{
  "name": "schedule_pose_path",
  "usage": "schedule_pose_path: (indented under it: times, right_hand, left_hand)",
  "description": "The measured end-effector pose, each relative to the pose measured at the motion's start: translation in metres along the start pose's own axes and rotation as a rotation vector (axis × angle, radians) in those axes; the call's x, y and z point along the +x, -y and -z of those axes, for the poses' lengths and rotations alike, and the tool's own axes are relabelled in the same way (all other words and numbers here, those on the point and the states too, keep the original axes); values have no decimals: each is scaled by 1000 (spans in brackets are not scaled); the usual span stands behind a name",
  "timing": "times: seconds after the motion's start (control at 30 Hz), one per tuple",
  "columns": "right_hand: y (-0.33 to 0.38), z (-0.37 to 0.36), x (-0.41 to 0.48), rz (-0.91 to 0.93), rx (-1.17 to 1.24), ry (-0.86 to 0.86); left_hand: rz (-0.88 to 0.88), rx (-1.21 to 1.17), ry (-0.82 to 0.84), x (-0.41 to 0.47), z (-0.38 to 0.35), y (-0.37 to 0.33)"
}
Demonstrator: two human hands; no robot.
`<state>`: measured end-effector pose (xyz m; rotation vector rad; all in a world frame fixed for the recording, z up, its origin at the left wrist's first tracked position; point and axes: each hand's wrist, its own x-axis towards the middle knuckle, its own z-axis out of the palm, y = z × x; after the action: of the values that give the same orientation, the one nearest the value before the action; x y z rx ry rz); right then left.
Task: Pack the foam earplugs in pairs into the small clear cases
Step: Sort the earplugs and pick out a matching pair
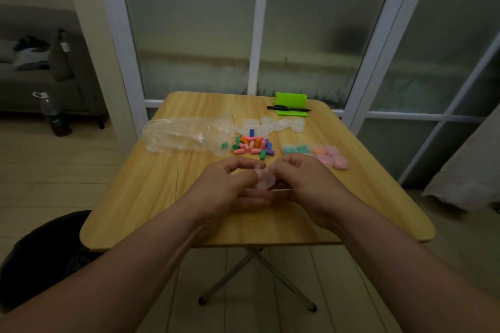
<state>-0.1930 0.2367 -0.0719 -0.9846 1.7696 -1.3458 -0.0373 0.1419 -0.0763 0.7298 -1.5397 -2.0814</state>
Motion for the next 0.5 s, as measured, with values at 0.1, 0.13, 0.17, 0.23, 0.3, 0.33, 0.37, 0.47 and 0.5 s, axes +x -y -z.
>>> schedule_pose_path:
  times: [0.1,0.13,0.17,0.23,0.3,0.33,0.37,0.47,0.5]
  right_hand:
    - [-1,1,3,-19,41,-34]
    - [0,2,2,-25,75,-44]
    - [1,1,1,-26,95,-49]
    - [3,-1,-3,23,13,-81]
    - [3,-2,-6,137,-200,-100]
    - [2,-3,-6,194,-293,-93]
    - [1,-3,-6,229,-358,-89]
    - [0,3,-3,241,-435,-131]
    - [1,5,-2,229,-427,-140]
  left_hand:
    - [12,-62,-11,1,1,-3]
    - [20,-81,0,1,2,-3]
    - [32,-109,11,1,2,-3]
    - [50,-163,22,2,3,-2]
    - [41,-157,12,3,2,0]
    - [37,-133,9,3,2,1]
    - [44,-114,10,3,2,1]
    - [149,-149,59,2,3,0]
    - [188,-167,92,0,4,0]
